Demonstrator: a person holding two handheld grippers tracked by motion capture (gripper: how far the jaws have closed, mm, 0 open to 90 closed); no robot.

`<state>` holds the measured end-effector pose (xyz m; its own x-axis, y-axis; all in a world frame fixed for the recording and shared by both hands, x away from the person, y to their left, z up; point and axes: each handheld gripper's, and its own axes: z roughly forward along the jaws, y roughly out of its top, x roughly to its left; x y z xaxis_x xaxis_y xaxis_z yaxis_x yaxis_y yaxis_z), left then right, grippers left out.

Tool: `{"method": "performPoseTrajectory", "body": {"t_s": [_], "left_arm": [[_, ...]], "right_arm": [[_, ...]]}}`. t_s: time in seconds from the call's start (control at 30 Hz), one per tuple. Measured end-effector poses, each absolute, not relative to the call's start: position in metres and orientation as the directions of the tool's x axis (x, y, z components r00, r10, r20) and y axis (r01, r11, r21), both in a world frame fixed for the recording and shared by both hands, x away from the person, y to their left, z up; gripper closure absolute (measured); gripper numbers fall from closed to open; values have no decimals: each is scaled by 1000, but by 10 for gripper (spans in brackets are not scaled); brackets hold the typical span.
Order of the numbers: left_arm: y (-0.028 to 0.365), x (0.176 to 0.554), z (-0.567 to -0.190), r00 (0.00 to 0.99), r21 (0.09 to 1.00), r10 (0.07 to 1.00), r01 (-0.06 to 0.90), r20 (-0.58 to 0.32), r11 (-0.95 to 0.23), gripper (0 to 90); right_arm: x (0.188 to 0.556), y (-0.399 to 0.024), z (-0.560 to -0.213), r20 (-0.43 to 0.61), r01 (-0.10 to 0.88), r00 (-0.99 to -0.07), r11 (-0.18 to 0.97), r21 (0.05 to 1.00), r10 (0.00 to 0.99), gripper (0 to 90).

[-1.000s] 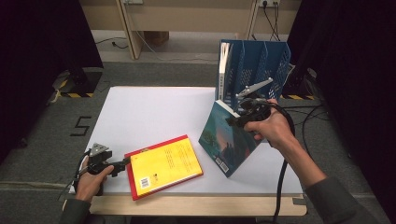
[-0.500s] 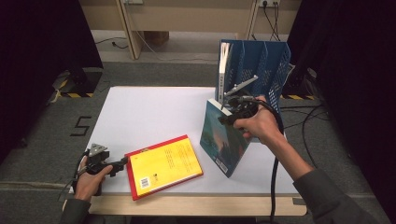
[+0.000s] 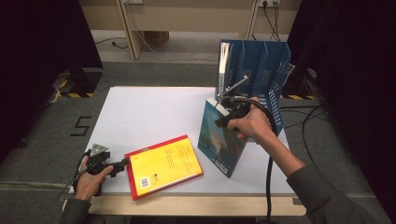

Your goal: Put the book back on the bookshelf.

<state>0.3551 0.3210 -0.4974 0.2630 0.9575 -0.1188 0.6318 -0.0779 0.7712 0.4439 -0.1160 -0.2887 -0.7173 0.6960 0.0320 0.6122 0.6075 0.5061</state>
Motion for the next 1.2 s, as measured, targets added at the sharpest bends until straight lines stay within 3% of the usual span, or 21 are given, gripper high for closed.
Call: {"method": "performPoseTrajectory", "body": {"t_s": [0.47, 1.2], "left_arm": [[321, 356, -498, 267, 768, 956, 635, -119, -82, 150], [322, 358, -500, 256, 763, 958, 642, -126, -72, 145]], "right_arm": [[444, -118, -285, 28, 581, -752, 642, 500, 658, 725], [420, -158, -258, -21, 533, -734, 596, 600, 678, 735]]}}
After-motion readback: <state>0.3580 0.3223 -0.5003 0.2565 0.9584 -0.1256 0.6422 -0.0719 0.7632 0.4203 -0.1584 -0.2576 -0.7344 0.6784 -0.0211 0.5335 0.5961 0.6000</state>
